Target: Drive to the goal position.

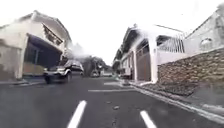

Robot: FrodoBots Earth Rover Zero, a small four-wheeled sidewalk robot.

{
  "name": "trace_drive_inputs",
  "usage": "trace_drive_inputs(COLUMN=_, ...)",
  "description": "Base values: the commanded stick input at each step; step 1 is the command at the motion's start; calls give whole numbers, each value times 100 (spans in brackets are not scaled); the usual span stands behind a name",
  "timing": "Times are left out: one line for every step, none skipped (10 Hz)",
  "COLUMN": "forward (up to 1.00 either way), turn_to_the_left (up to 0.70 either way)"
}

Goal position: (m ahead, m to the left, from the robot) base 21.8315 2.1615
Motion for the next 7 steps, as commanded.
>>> trace_drive_inputs(forward=100, turn_to_the_left=0)
trace_drive_inputs(forward=100, turn_to_the_left=0)
trace_drive_inputs(forward=100, turn_to_the_left=0)
trace_drive_inputs(forward=100, turn_to_the_left=0)
trace_drive_inputs(forward=100, turn_to_the_left=0)
trace_drive_inputs(forward=100, turn_to_the_left=19)
trace_drive_inputs(forward=100, turn_to_the_left=9)
